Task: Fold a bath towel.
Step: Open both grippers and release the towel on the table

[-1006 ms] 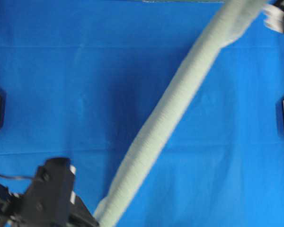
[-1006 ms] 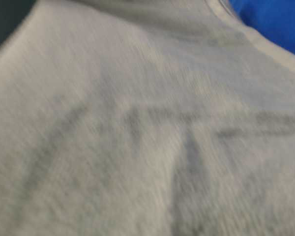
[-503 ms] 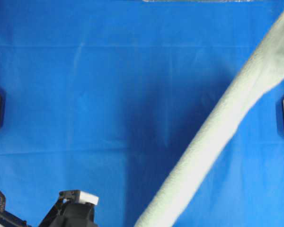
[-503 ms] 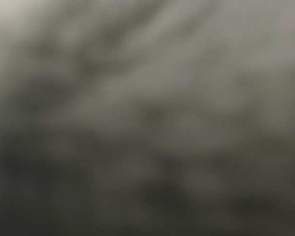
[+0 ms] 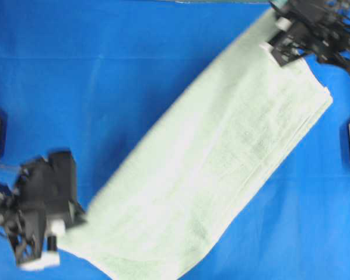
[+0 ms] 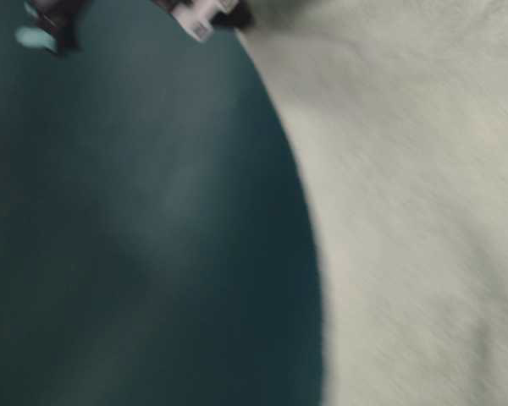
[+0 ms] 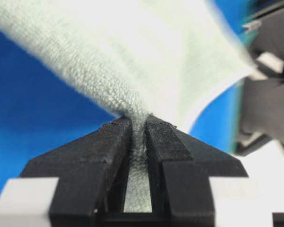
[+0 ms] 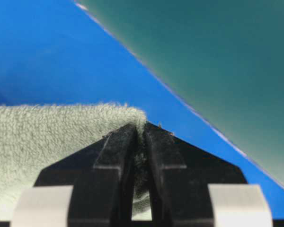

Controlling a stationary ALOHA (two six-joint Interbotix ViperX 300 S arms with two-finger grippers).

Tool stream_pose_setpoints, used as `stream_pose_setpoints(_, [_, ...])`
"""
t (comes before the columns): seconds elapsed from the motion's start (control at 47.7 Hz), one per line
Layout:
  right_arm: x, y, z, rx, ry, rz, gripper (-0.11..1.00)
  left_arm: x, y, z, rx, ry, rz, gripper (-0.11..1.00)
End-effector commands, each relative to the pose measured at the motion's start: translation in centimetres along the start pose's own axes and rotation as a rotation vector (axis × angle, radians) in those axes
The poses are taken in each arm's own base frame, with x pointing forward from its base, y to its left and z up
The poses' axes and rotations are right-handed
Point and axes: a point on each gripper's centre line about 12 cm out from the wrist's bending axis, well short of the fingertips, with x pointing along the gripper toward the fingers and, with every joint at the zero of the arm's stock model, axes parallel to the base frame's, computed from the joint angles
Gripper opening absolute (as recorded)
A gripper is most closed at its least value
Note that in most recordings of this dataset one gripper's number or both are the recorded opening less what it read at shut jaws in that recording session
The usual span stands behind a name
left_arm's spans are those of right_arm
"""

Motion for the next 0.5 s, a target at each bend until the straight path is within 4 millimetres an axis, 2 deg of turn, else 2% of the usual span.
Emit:
stream_pose_setpoints(0.0, [2.0, 0.0, 1.2, 0.023, -0.036, 0.064, 0.08, -0.3, 1.7, -1.3, -0.036, -0.009, -0.005, 0.08])
stream_pose_setpoints(0.126, [4.4, 0.3, 1.0, 0.021, -0.01, 0.083, 0.08, 1.0, 4.3, -4.2, -0.04, 0.032, 0.03, 0.08])
stream_pose_setpoints(0.231, [5.7, 0.7, 0.6, -0.022, 0.021, 0.077, 0.08, 2.2, 6.1, -5.7, -0.067, 0.057, 0.06, 0.08])
stream_pose_setpoints(0.356, [6.3, 1.0, 0.4, -0.052, 0.034, 0.081, 0.08, 2.9, 7.6, -6.2, -0.106, 0.053, 0.075, 0.08])
stream_pose_setpoints(0.482, [6.3, 1.0, 0.4, -0.055, 0.035, 0.08, 0.08, 2.6, 7.8, -6.1, -0.114, 0.037, 0.065, 0.09])
